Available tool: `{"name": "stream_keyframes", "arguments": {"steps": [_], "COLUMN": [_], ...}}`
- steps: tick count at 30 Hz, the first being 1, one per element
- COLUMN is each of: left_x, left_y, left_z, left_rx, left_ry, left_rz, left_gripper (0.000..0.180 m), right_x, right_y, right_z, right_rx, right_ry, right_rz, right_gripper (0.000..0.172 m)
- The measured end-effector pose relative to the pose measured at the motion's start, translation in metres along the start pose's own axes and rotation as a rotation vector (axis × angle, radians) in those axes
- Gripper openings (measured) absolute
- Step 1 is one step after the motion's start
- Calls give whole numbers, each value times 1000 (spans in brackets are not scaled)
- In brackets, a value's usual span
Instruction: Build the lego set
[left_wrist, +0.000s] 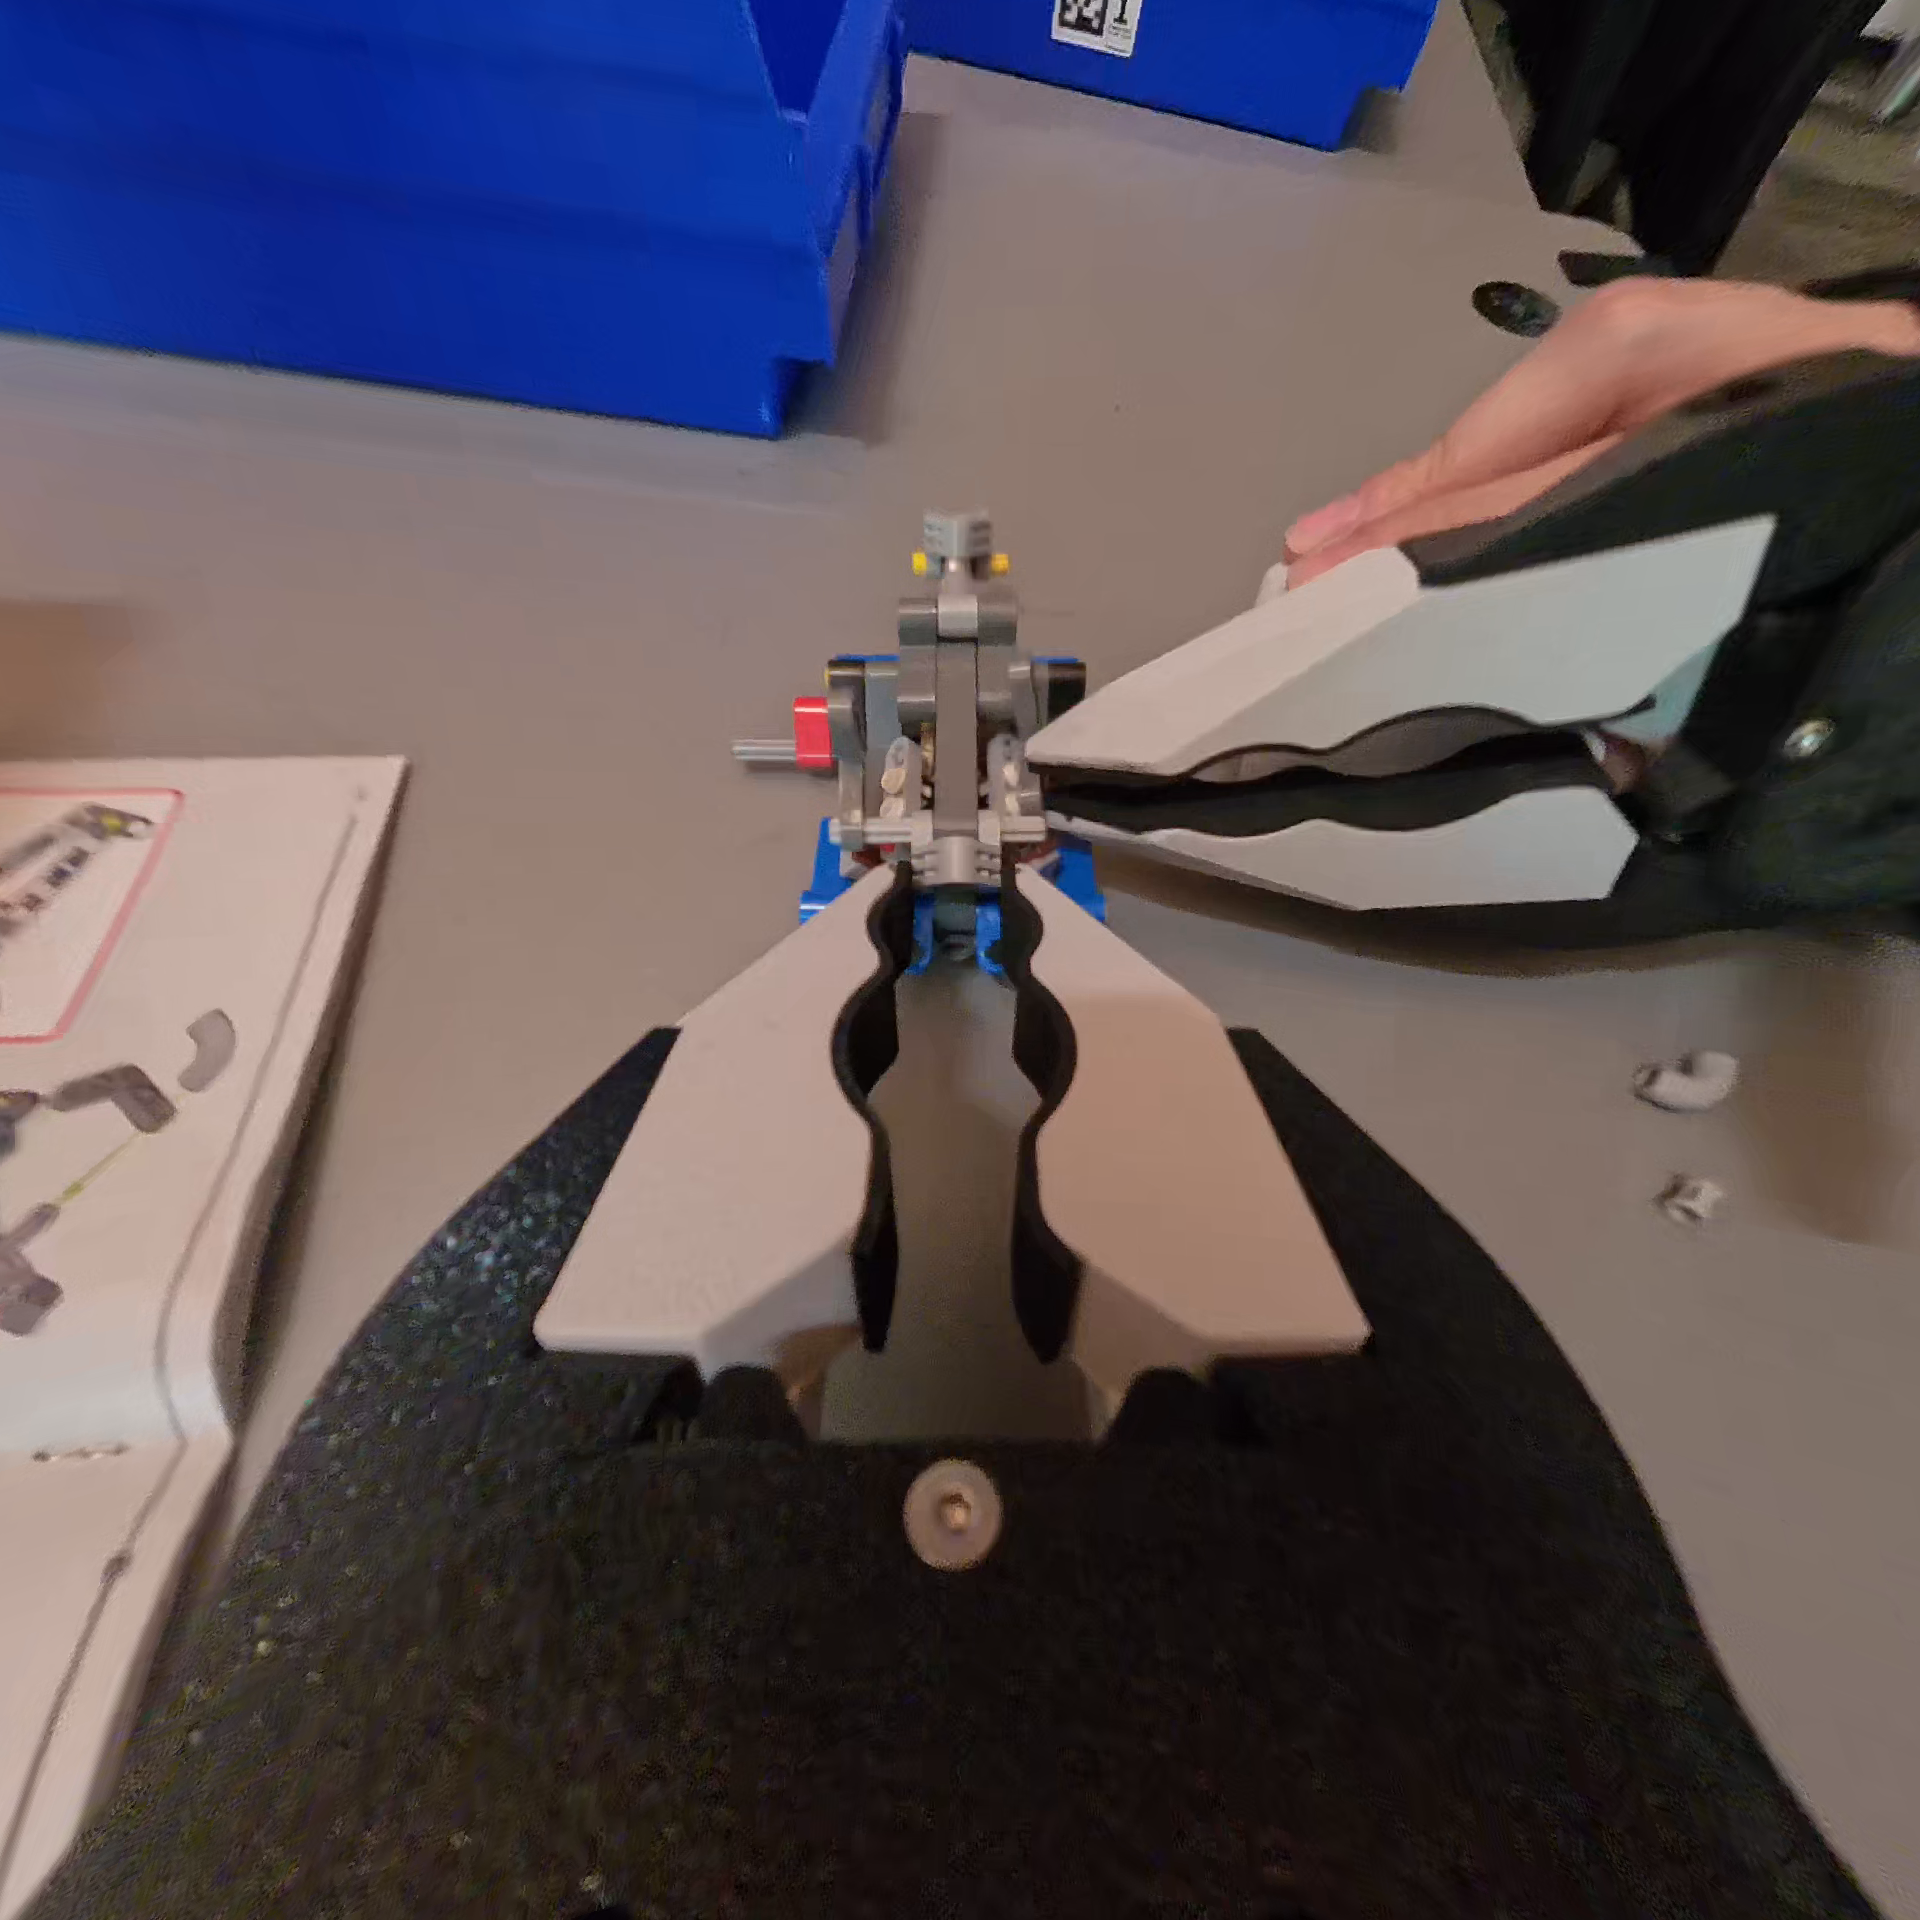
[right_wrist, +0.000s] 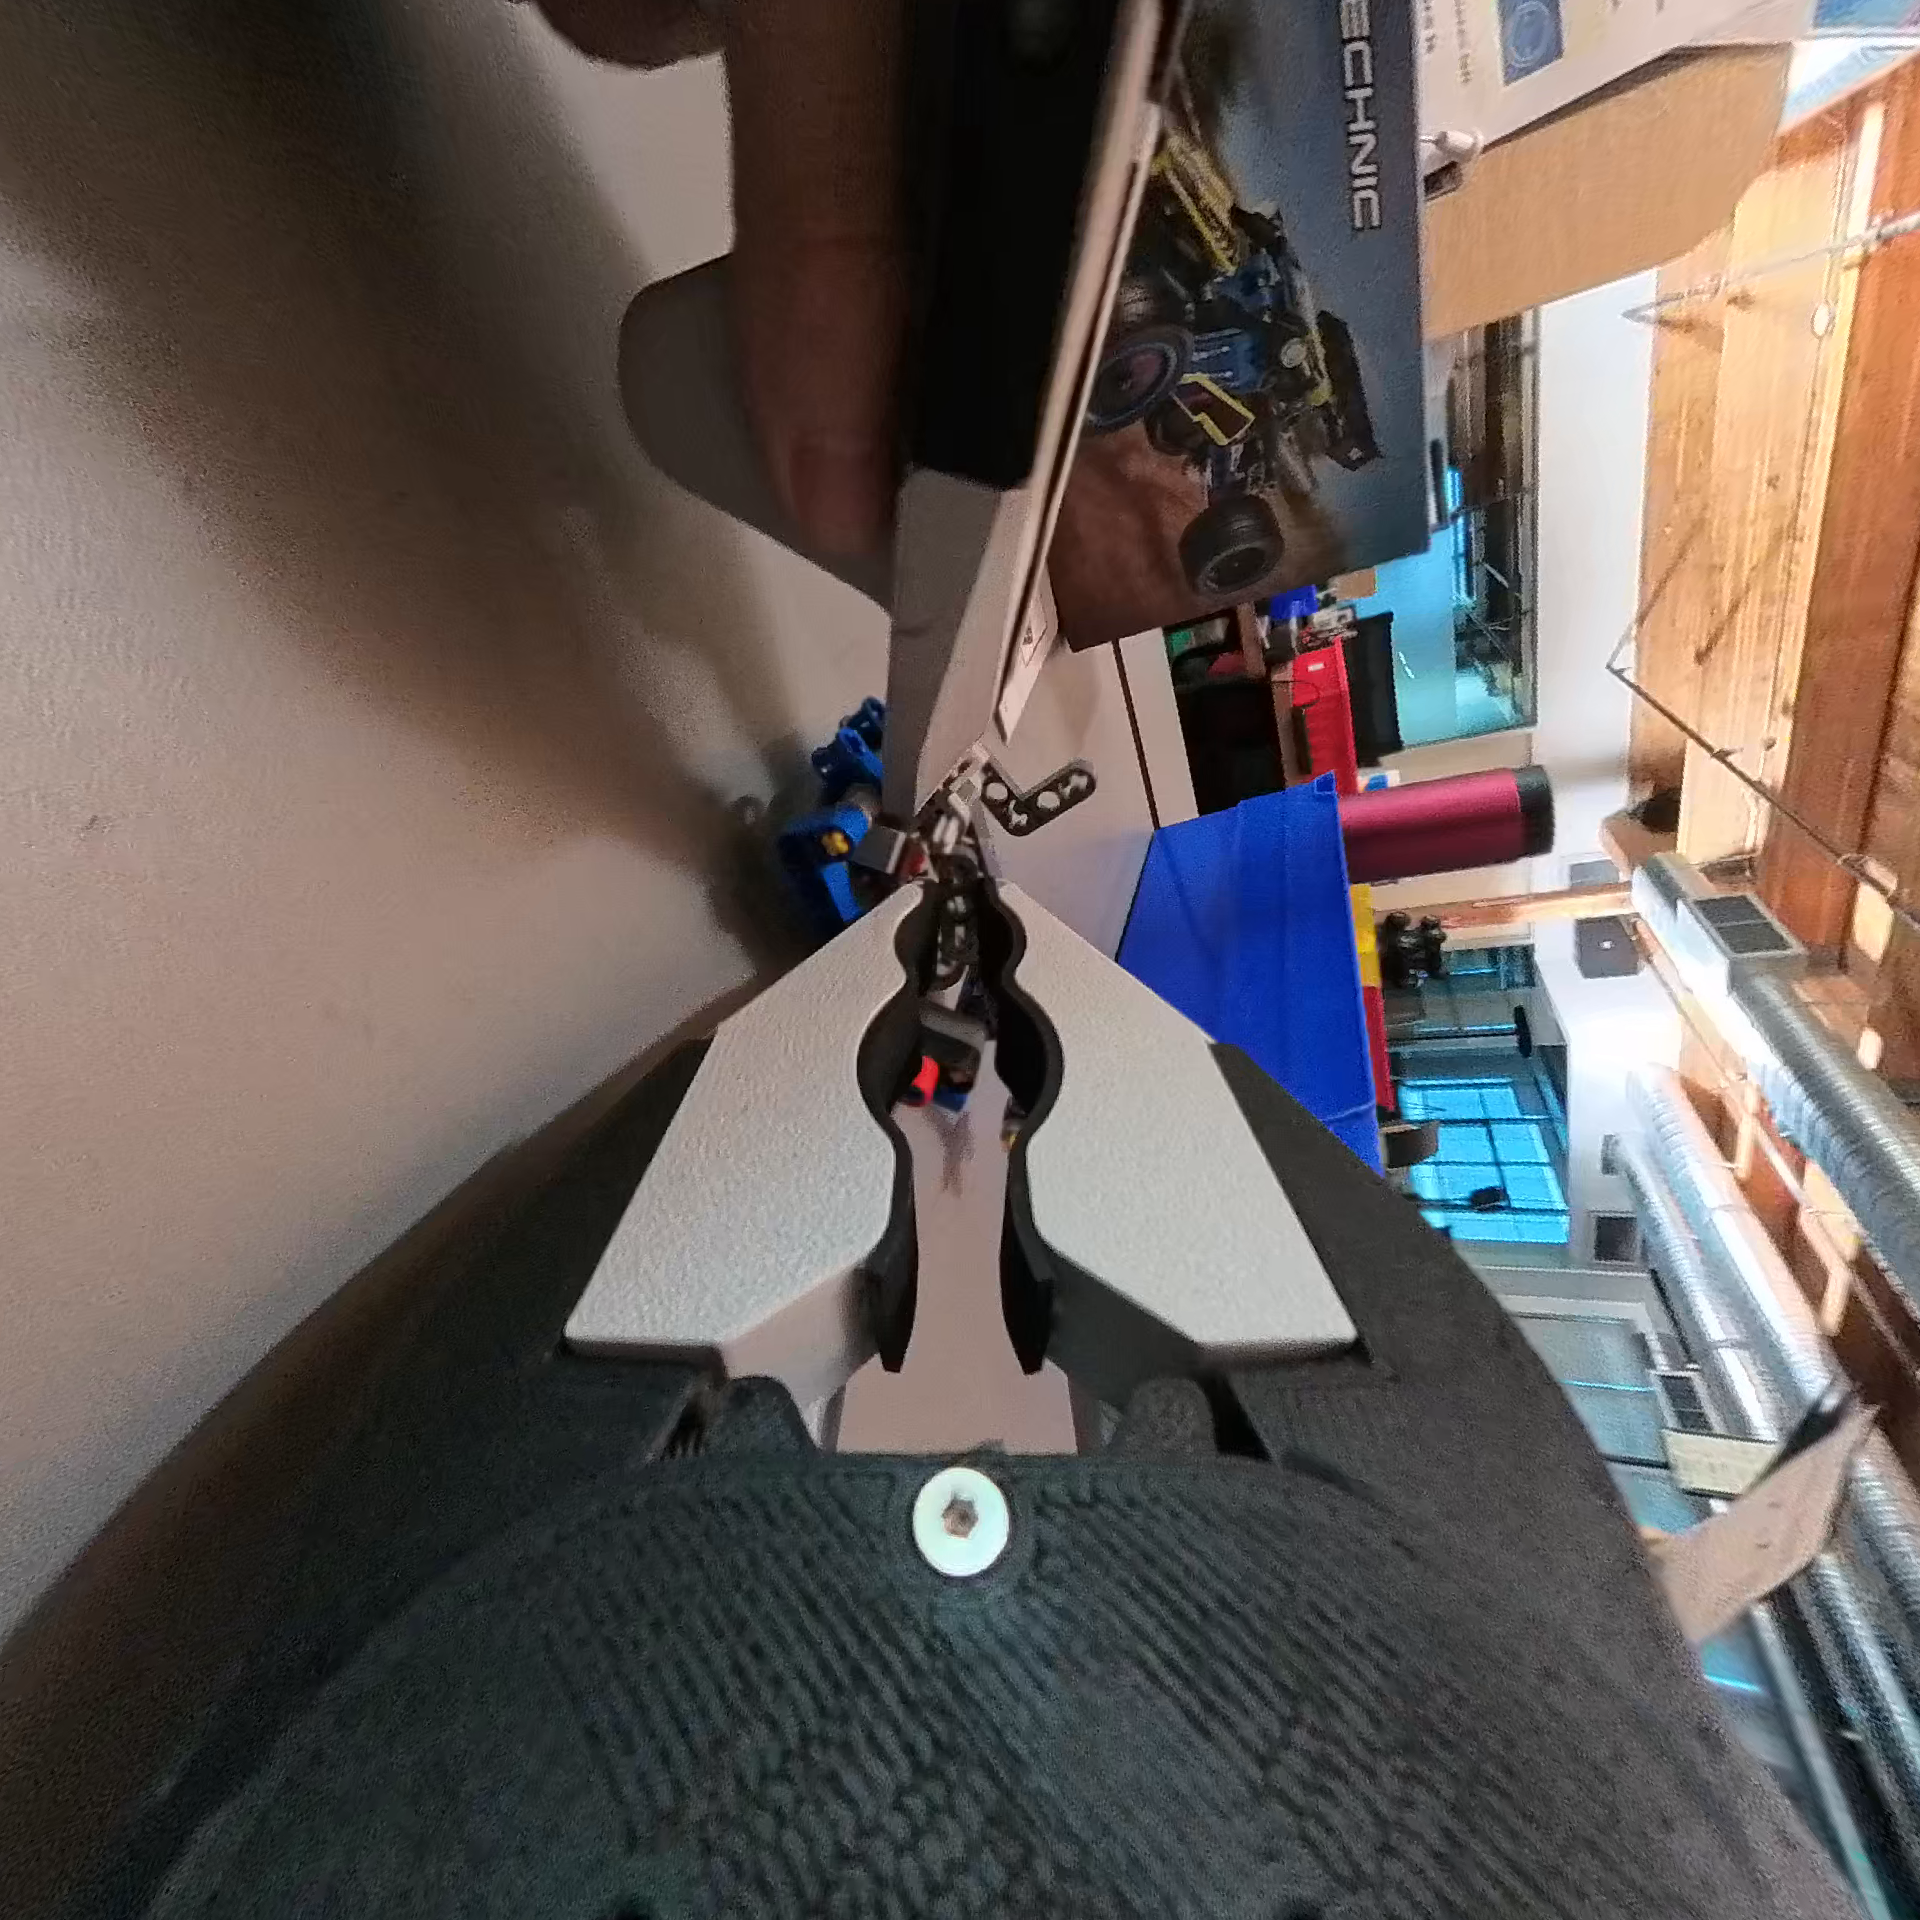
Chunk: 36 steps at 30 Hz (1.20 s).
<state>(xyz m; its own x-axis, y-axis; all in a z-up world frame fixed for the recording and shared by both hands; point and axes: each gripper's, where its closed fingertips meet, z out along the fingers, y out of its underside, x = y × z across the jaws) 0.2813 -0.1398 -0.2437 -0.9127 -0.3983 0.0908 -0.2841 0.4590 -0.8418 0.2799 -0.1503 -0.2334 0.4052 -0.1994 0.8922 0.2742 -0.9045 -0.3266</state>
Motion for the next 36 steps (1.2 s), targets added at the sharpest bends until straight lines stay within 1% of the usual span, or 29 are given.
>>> {"name": "stream_keyframes", "arguments": {"steps": [4,6,11,19,24,29,31,34,36], "left_x": [1,2,1,0,-4,4,2,8,6], "left_y": [-7,-8,-10,-10,-12,-19,-18,-23,-17], "left_z": [1,1,0,1,-2,-11,-15,-14,-9], "left_rx": [36,44,54,55,50,51,18,10,-53], "left_ry": [-65,-84,-79,-102,-118,-44,-36,0,-20], "left_rz": [150,196,223,256,313,384,372,297,269], "left_gripper": [12,12,12,13,21,19,15,14,13], "right_x": [8,11,4,0,-1,-3,-3,-4,-4], "right_y": [0,2,3,3,2,1,1,1,0], "right_z": [-3,-4,-1,1,1,1,1,2,2], "right_rx": [65,71,35,39,45,48,45,46,46], "right_ry": [-20,-21,-29,-46,-53,-60,-58,-64,-64], "right_rz": [174,212,139,137,143,140,136,136,136], "right_gripper": [4,4,4,4,4,4,4,4,4]}}
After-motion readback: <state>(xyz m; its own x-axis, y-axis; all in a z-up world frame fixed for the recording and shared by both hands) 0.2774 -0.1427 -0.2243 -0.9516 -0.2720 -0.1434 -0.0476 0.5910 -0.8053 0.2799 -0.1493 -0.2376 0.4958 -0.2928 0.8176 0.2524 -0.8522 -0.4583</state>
